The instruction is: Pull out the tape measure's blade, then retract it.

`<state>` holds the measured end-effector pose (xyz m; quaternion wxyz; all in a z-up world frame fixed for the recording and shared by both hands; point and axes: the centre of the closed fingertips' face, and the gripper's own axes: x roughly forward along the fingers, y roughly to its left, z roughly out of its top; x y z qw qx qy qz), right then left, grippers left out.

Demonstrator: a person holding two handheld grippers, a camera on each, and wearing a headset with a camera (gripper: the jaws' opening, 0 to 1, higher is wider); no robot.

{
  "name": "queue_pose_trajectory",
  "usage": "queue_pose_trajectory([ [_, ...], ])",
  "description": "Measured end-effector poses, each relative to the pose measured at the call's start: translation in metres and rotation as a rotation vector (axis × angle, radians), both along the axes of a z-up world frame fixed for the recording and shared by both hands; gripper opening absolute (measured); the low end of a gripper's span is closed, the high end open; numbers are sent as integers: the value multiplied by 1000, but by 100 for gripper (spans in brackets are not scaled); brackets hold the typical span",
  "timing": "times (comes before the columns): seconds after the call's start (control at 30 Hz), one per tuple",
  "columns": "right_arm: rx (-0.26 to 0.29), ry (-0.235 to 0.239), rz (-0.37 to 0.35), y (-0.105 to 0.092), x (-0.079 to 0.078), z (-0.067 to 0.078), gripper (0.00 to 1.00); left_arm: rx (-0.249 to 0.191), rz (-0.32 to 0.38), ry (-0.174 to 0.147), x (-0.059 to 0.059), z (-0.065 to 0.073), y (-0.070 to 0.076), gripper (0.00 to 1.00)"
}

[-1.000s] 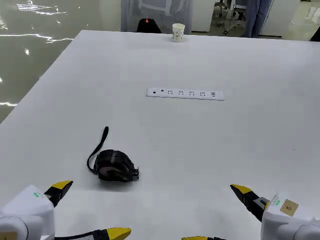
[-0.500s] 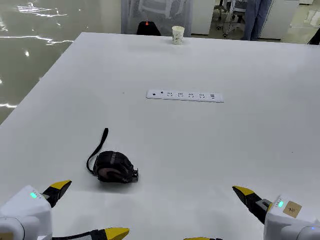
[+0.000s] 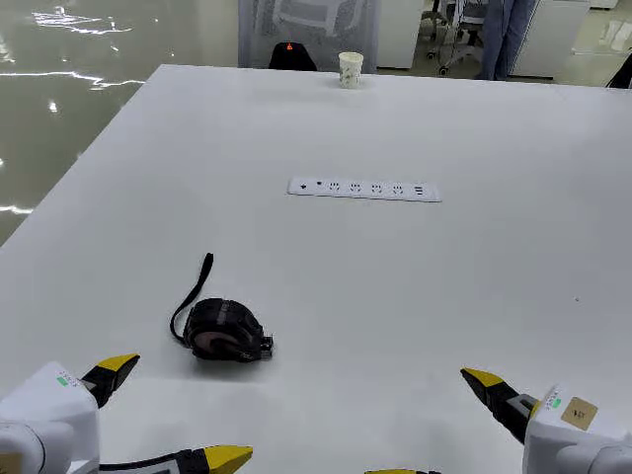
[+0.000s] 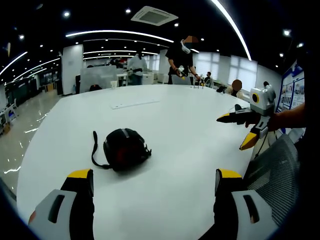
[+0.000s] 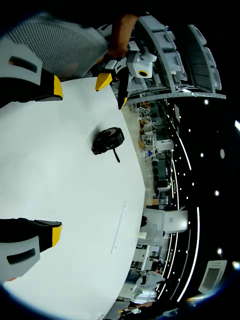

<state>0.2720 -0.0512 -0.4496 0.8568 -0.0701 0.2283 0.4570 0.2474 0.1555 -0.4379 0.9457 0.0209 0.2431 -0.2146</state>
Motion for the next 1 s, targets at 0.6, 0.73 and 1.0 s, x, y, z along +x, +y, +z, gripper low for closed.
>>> queue_pose_trajectory([
  [0.6,1,1,-2,-1,-1,1,99,-1,-8,5,0,2,-1,99],
  [0.73,1,0,-3,-2,-1,1,99,-1,-8,8,0,2,-1,99],
  [1.0,0,2,0,-2,-2,0,99,-5,-9,10,0,2,-1,99],
])
